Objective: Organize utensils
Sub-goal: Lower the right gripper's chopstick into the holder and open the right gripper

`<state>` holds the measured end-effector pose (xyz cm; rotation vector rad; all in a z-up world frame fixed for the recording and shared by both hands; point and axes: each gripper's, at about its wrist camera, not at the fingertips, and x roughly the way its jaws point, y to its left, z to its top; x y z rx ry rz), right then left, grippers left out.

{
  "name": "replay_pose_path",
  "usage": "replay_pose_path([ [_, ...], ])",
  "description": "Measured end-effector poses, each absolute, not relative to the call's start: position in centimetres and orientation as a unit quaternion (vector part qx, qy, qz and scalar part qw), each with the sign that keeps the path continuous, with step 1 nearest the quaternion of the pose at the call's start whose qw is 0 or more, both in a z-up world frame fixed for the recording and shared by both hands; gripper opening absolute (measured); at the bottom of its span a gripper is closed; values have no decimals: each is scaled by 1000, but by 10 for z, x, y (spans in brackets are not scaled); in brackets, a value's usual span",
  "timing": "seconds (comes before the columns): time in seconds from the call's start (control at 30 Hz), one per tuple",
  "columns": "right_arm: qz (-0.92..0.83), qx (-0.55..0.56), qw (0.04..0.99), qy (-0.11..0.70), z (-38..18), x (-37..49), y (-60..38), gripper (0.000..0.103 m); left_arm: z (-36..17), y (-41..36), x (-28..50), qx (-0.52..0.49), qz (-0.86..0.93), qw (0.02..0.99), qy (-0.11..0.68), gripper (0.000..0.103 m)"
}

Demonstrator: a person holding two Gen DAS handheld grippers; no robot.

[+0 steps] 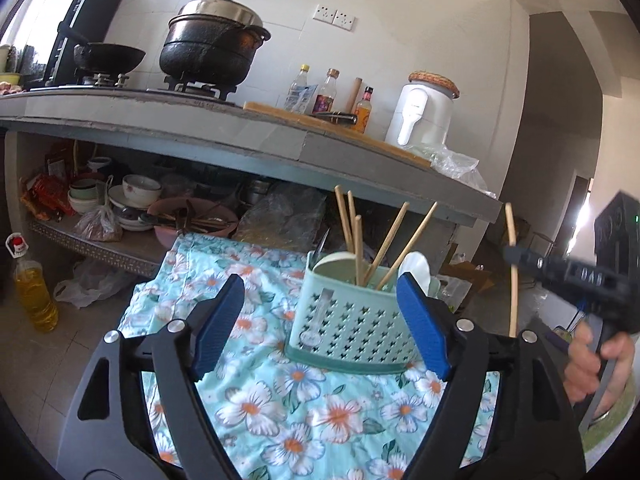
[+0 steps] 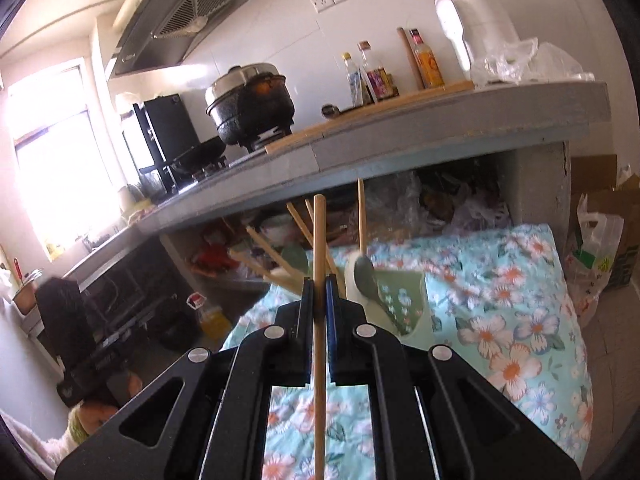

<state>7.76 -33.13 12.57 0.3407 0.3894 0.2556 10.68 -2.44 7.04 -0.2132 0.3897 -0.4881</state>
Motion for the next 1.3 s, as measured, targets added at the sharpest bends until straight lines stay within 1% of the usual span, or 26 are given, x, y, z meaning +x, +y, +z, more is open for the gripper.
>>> replay_pose_path([
  [0.17, 127, 146, 972, 135, 166, 110, -323, 6, 52, -3, 105, -121, -224, 943, 212, 75],
  [0.3, 122, 132, 980, 90, 193, 133, -313, 6, 49, 11, 106, -127, -214, 946, 210, 75],
  [0.43, 96, 110, 988, 46, 203, 154, -304, 6, 44, 19, 110, -129, -207, 946, 214, 75],
  [0.6, 73, 82, 993, 37, 191, 182, -295, 6, 36, 23, 114, -130, -206, 944, 223, 75],
  [0.77, 63, 47, 995, 63, 157, 204, -291, 6, 31, 24, 116, -133, -202, 943, 227, 75],
  [0.87, 62, 34, 993, 90, 136, 208, -293, 6, 30, 24, 116, -133, -200, 944, 227, 78],
  [1.0, 72, 52, 990, 107, 123, 194, -305, 7, 30, 21, 115, -127, -196, 946, 224, 83],
  [1.07, 71, 56, 989, 114, 120, 184, -309, 11, 31, 19, 115, -125, -195, 947, 224, 84],
  [1.13, 71, 65, 989, 113, 120, 171, -315, 29, 31, 18, 115, -124, -193, 947, 225, 86],
  [1.23, 72, 87, 988, 101, 126, 142, -323, 37, 34, 15, 112, -122, -191, 948, 223, 90],
  [1.3, 69, 99, 988, 99, 129, 121, -327, 42, 36, 12, 109, -116, -188, 950, 219, 91],
])
